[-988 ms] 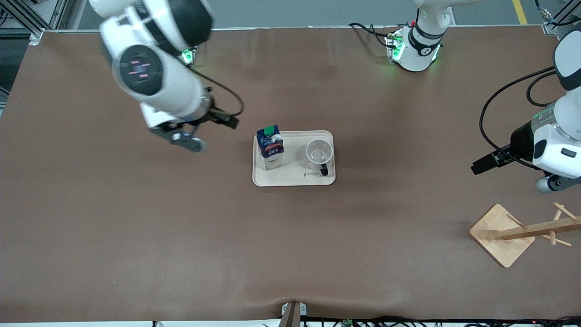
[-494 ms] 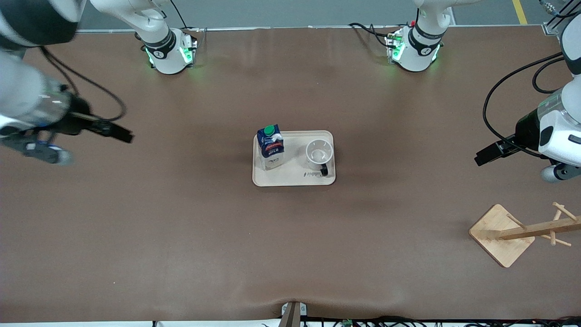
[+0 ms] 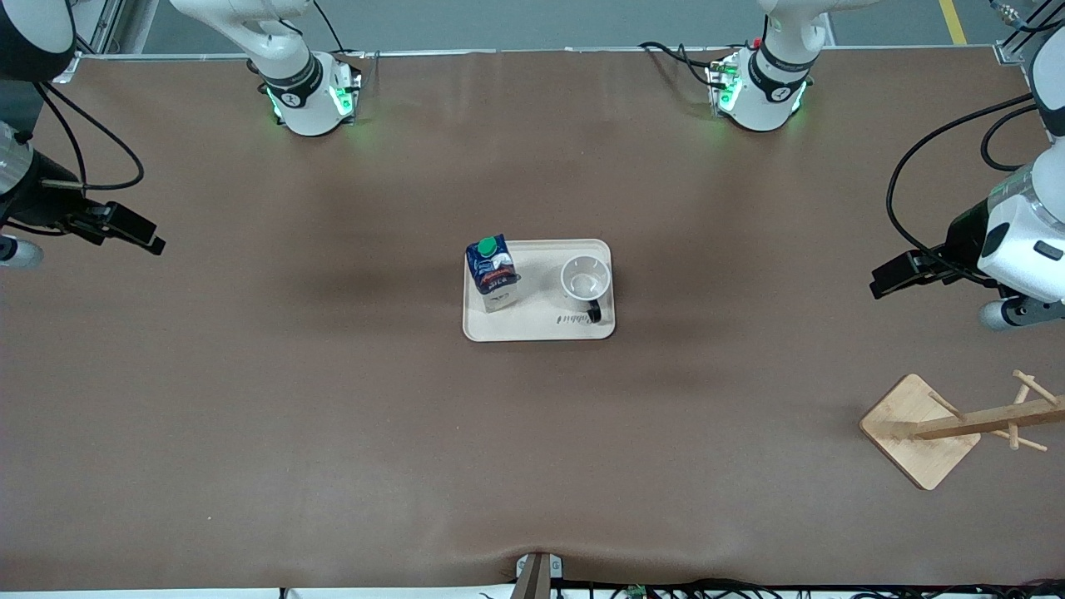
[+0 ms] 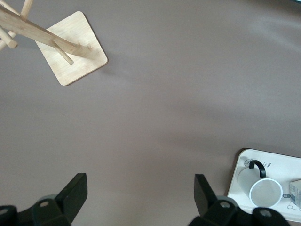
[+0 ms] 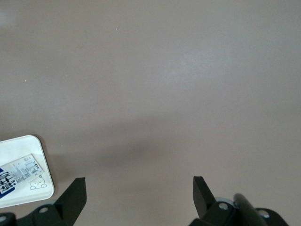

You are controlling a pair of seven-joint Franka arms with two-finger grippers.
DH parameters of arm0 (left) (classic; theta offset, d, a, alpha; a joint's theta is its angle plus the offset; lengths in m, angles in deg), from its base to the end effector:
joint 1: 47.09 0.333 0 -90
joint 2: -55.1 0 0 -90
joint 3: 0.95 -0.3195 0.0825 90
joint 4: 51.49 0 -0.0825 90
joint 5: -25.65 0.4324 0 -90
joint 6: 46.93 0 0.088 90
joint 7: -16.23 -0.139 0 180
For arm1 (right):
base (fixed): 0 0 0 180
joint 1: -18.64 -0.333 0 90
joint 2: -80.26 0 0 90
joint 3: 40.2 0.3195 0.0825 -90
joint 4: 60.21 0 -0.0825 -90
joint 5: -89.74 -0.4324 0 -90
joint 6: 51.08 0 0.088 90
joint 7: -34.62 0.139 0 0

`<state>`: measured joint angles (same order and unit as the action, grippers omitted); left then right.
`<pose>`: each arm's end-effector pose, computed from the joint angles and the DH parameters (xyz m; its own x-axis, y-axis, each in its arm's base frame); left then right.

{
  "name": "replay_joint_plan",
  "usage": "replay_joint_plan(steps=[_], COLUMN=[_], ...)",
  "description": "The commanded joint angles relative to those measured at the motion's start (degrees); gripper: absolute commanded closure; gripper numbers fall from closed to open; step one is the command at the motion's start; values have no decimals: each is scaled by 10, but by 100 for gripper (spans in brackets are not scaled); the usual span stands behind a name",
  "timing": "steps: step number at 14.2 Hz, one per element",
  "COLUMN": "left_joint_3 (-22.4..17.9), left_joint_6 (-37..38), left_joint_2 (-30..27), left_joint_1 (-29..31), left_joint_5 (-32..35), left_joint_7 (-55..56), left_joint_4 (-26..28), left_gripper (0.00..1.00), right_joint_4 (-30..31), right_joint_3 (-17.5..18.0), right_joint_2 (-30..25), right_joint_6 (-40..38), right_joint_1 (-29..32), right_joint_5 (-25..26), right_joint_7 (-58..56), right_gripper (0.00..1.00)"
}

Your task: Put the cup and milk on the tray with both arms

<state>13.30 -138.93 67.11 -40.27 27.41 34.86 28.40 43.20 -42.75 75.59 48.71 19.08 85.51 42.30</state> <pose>0.6657 -0.0673 0.5614 0.9801 0.1986 0.0011 0.1986 -0.9798 0.0220 0.5864 -0.0223 0.5369 0.9804 -0.1970 0.0074 -0.1958 -0.9775 -0.0782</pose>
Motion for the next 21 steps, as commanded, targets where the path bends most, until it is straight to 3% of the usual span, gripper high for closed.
replay_joint_plan(steps=[1, 5, 10, 18, 21], left_joint_3=[2, 10, 15, 8, -36], left_joint_6=[9, 11, 52, 52, 51], left_joint_2=[-9, -13, -43, -45, -66], left_joint_1=[0, -2, -3, 26, -19], left_joint_5=[22, 83, 64, 41, 36], left_joint_7=[-10, -19, -54, -150, -151], left_joint_4=[1, 1, 4, 4, 25], left_gripper=[0, 0, 0, 0, 0], right_joint_4=[-11, -37, -36, -39, -39], right_joint_3=[8, 8, 10, 10, 11], right_joint_2=[-5, 5, 2, 1, 1], right_joint_6=[-12, -13, -20, -22, -23], right_joint_1=[10, 26, 32, 32, 30], right_joint_5=[11, 13, 13, 12, 12], right_joint_7=[-12, -13, -13, -12, -12], right_gripper=[0, 0, 0, 0, 0])
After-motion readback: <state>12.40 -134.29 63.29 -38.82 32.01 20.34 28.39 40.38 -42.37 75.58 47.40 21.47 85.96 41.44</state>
